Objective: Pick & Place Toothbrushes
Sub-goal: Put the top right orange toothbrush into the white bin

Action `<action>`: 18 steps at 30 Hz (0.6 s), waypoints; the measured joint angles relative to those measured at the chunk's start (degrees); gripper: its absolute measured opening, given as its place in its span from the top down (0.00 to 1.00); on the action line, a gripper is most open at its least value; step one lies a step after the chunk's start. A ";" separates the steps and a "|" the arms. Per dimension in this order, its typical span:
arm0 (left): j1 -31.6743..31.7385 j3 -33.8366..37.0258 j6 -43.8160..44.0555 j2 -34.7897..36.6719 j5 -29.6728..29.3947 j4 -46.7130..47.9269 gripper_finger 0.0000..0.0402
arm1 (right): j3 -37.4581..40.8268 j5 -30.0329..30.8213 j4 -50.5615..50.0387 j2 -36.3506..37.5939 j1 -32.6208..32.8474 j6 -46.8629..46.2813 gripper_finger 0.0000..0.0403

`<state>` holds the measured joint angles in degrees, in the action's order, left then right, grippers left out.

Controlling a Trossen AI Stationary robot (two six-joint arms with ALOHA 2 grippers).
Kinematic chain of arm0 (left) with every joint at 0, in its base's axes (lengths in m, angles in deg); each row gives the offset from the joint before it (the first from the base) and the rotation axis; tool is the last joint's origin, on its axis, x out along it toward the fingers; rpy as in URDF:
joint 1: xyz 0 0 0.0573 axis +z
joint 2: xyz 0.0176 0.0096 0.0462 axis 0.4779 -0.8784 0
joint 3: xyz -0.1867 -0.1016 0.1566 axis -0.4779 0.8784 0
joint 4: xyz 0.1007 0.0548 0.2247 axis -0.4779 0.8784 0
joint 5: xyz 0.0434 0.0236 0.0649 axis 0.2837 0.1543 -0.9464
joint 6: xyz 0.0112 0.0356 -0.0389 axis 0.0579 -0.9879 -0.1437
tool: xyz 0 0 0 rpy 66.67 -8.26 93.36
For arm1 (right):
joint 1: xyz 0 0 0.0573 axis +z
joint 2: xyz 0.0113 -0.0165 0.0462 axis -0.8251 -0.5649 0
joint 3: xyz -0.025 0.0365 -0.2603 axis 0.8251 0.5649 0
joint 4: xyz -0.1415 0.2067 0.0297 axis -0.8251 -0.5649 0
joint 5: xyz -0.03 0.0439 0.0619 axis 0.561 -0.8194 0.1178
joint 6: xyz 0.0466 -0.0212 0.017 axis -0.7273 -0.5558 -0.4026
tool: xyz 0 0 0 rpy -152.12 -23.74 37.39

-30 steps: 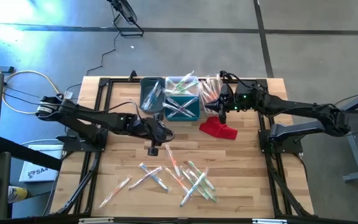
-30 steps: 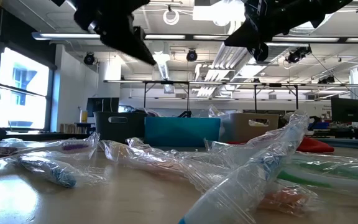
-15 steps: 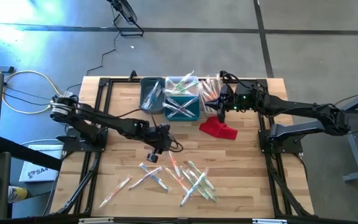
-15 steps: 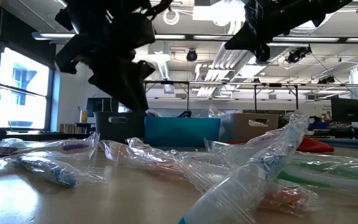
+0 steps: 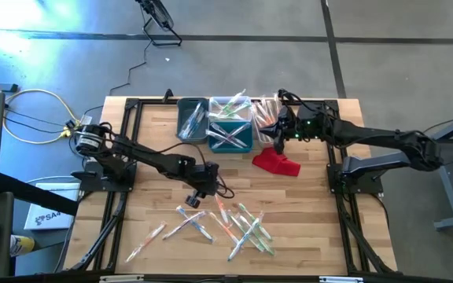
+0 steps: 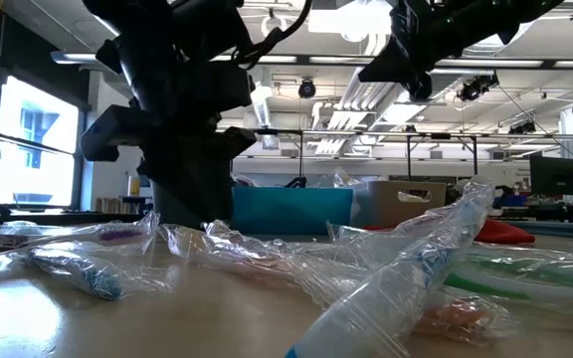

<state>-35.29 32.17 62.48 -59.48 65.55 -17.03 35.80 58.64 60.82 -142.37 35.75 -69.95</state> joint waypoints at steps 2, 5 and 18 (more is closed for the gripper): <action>0.00 0.00 0.00 0.00 0.00 -0.28 0.72 | 0.00 0.02 -0.11 -0.62 0.00 0.00 0.99; 0.00 0.00 0.00 0.00 0.00 -0.03 0.72 | 0.00 -0.15 0.35 -2.35 0.02 0.00 0.99; 0.04 -0.07 0.00 -1.78 -1.13 0.29 0.72 | 0.00 -3.49 0.85 -9.24 2.91 1.44 0.99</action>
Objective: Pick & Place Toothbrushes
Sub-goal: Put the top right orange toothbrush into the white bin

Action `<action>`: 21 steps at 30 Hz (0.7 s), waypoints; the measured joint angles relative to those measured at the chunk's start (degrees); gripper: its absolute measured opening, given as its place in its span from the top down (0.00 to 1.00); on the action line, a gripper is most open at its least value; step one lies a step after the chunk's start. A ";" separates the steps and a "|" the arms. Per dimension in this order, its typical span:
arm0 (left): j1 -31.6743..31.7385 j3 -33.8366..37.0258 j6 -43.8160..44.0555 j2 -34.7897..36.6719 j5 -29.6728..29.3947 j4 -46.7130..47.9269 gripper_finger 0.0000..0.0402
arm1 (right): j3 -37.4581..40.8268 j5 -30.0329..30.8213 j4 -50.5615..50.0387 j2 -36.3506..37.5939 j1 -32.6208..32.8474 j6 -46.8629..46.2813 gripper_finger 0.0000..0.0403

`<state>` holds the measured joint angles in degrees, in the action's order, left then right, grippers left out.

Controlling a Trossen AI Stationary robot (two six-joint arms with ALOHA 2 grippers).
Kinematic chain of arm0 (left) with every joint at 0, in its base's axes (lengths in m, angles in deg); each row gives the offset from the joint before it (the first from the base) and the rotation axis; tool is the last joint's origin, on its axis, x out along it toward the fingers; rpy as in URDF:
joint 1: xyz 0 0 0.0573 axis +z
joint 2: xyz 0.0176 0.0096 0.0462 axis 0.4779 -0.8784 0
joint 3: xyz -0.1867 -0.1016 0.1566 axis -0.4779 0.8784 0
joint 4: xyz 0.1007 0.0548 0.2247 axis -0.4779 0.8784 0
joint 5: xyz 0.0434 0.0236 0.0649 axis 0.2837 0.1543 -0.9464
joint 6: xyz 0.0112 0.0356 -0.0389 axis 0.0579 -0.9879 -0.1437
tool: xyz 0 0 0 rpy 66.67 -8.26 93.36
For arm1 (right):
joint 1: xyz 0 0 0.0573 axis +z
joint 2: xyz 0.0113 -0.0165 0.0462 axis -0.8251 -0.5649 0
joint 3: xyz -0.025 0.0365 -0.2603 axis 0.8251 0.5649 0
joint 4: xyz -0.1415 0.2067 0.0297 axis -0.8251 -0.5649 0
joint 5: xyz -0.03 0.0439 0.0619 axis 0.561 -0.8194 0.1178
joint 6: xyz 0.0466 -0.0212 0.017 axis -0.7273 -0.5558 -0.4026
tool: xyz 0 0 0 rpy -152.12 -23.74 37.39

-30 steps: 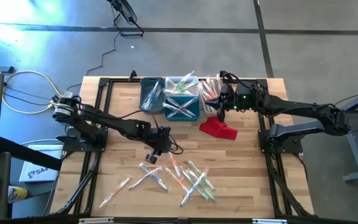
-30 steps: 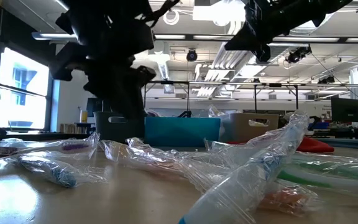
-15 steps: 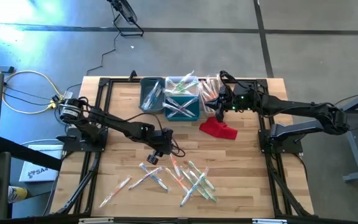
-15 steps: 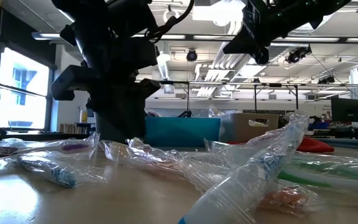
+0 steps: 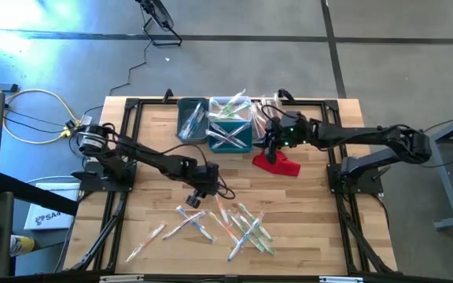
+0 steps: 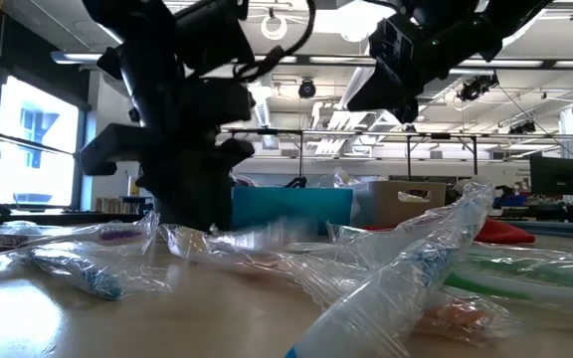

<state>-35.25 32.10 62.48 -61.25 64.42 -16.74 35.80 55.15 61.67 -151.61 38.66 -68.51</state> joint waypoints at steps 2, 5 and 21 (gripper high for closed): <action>0.00 0.16 0.00 -0.31 -0.03 0.58 0.72 | 0.00 0.36 0.03 0.00 0.86 0.07 0.99; 0.00 -0.05 0.00 -1.91 -0.09 -0.98 0.72 | 0.00 0.43 0.07 0.00 1.47 0.09 0.99; -0.04 -0.38 2.46 -3.36 1.35 1.74 0.72 | 0.00 0.49 0.38 0.02 1.59 0.12 0.99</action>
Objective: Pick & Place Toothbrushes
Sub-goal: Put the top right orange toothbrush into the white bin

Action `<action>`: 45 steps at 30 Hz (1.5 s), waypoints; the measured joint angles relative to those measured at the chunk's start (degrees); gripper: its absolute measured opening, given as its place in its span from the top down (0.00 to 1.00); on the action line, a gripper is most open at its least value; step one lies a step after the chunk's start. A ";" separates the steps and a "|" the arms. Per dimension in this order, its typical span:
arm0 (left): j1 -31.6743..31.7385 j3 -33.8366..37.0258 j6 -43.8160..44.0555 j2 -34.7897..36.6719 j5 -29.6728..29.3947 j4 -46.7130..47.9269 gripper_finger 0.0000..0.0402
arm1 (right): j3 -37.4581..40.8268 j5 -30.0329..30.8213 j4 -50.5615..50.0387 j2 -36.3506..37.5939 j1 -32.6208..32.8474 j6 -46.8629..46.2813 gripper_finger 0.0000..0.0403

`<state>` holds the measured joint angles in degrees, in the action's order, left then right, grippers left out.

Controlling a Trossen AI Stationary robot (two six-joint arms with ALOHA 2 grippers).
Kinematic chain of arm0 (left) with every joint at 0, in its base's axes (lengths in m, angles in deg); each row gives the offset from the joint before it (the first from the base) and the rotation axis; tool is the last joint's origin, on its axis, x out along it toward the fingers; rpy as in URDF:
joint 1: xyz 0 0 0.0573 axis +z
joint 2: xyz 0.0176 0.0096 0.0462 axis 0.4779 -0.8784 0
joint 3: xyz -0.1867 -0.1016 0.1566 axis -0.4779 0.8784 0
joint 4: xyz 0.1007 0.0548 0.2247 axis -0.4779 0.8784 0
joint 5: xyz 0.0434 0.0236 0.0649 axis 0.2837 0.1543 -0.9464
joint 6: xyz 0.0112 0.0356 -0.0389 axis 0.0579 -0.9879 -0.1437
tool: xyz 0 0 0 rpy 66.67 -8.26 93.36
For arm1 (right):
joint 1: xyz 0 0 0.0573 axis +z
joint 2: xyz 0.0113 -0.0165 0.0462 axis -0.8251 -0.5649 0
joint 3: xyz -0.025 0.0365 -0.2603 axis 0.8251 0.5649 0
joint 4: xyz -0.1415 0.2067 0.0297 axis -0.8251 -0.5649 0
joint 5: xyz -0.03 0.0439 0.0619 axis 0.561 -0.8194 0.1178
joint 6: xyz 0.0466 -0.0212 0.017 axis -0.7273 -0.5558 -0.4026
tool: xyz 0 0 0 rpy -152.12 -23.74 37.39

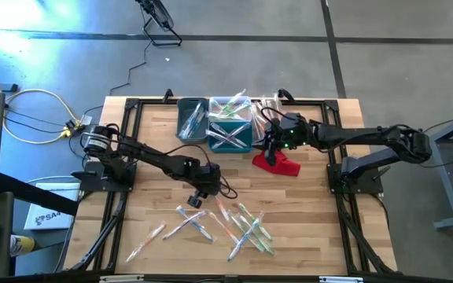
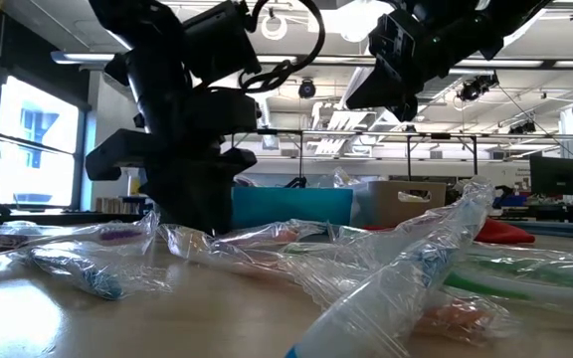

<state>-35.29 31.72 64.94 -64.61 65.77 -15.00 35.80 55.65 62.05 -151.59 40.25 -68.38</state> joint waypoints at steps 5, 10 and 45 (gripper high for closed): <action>0.00 0.04 1.14 0.00 0.00 1.30 0.72 | 0.00 0.82 0.07 0.02 0.00 0.40 0.99; 0.00 0.10 1.10 -0.02 0.02 1.55 0.75 | 0.00 3.06 0.07 0.02 -0.02 0.42 0.99; 0.27 0.34 8.80 0.57 -0.83 0.24 0.99 | 0.00 -4.64 0.09 2.07 0.13 -1.58 0.99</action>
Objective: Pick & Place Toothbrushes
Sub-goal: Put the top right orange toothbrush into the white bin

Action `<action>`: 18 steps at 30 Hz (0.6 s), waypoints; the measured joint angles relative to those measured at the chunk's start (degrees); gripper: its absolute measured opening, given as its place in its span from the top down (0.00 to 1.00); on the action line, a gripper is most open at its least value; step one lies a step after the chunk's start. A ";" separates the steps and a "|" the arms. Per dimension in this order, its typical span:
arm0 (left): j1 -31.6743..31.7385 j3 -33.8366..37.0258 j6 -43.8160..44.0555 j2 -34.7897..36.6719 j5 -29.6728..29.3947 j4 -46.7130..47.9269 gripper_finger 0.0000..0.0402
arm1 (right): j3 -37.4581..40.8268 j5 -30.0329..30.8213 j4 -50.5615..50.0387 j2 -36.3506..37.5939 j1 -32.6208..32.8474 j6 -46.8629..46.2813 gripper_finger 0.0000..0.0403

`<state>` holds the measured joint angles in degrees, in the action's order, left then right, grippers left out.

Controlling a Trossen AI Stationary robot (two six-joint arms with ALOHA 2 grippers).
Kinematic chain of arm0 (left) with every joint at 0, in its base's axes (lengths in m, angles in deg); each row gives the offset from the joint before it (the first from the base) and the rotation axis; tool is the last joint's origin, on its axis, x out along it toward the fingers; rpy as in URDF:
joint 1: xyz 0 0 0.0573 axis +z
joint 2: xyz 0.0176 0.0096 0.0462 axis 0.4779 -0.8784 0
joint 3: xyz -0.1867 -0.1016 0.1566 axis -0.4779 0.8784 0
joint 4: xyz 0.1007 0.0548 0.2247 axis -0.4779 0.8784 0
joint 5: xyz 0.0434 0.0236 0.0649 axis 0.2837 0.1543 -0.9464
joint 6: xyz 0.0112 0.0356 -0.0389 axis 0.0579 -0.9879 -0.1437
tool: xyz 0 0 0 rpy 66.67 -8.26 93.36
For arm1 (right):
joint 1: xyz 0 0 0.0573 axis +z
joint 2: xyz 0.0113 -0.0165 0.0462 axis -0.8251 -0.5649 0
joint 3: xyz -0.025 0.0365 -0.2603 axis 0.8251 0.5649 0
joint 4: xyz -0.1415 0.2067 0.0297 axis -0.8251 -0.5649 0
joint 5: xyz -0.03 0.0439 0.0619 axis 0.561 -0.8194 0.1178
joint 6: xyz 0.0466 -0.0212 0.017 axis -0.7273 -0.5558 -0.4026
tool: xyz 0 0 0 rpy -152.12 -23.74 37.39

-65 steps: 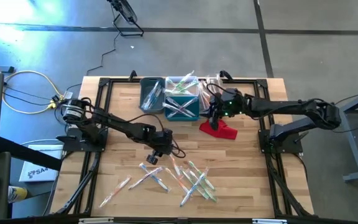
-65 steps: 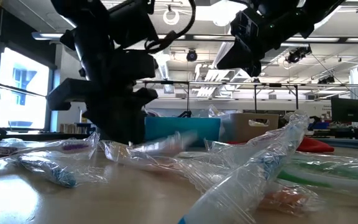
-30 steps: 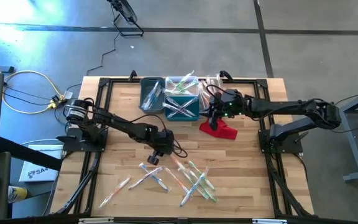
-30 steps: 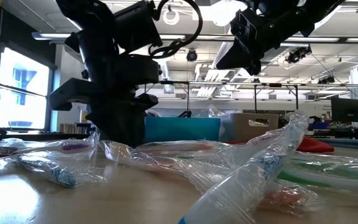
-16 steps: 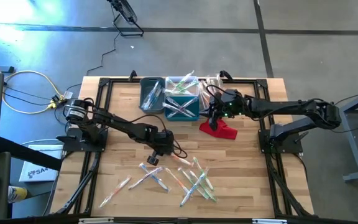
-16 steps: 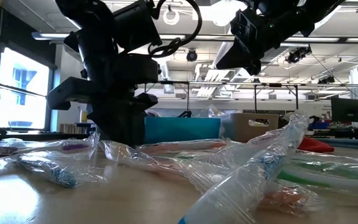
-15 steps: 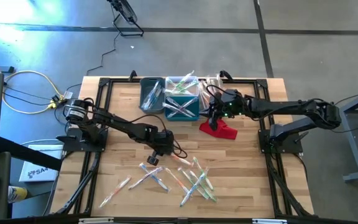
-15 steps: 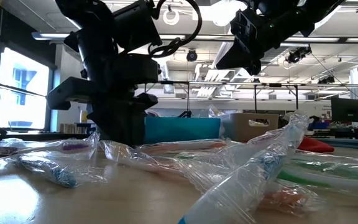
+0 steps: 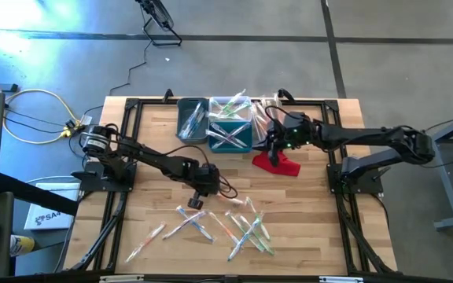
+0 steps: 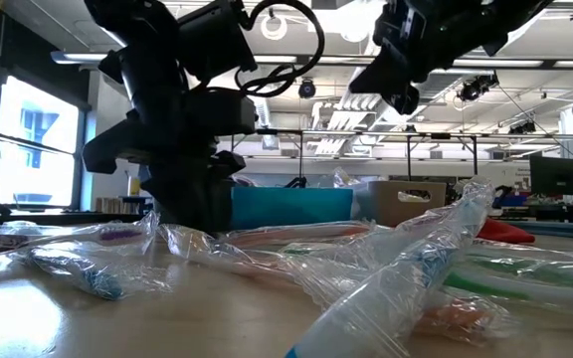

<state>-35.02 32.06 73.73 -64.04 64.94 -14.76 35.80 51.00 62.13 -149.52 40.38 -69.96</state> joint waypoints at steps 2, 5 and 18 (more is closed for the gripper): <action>0.29 0.10 0.94 0.73 -0.33 -0.66 0.99 | -0.01 -1.00 -0.15 0.92 0.10 -0.03 0.99; 1.82 0.17 1.97 1.19 -0.70 -2.02 0.99 | 0.00 -1.74 -0.07 3.08 0.13 -0.03 0.99; 10.93 0.10 6.55 7.62 5.62 -7.05 1.00 | -0.02 -4.78 -3.08 19.54 0.09 -1.45 0.99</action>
<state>-24.09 32.16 80.28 -56.42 70.56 -21.82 35.78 46.22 59.05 -129.99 40.47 -71.40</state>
